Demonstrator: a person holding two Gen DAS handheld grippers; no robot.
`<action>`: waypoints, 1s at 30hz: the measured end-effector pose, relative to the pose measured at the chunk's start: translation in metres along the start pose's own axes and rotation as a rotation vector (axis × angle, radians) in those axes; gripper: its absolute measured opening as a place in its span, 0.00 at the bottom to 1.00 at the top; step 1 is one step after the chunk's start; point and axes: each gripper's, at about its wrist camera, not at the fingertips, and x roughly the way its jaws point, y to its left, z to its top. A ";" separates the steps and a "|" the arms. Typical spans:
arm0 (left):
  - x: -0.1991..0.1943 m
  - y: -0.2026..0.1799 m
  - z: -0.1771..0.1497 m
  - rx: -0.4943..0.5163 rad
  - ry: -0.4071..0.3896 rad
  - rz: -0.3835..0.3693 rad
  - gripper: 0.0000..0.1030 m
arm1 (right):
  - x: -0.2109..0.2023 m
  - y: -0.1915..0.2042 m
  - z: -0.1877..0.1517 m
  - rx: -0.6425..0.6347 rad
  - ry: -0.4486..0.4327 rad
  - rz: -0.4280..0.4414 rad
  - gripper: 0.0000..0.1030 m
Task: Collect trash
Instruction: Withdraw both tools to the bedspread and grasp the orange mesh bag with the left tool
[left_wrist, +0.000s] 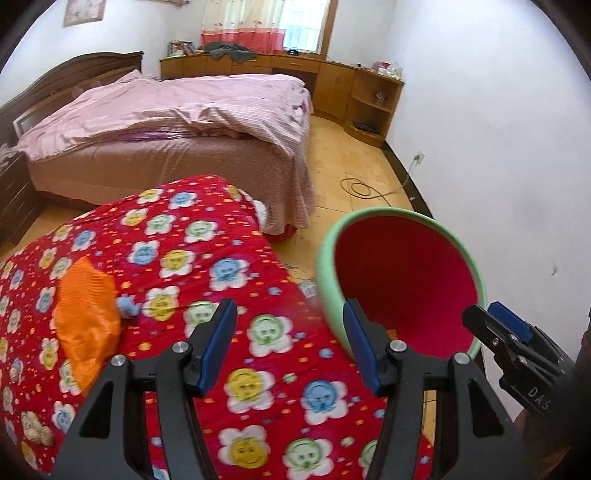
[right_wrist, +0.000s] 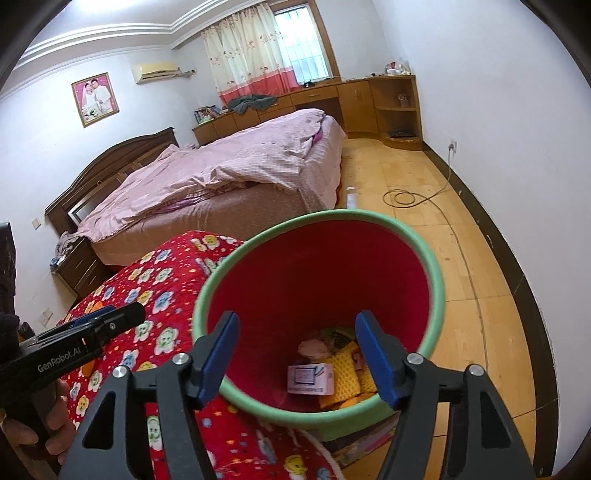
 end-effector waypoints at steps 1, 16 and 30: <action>-0.002 0.006 -0.001 -0.007 -0.001 0.010 0.58 | 0.000 0.003 -0.001 -0.004 0.002 0.004 0.67; -0.019 0.092 -0.009 -0.113 -0.001 0.144 0.58 | 0.011 0.061 -0.012 -0.031 0.042 0.095 0.70; 0.009 0.155 -0.019 -0.183 0.091 0.290 0.64 | 0.034 0.088 -0.027 -0.043 0.108 0.122 0.71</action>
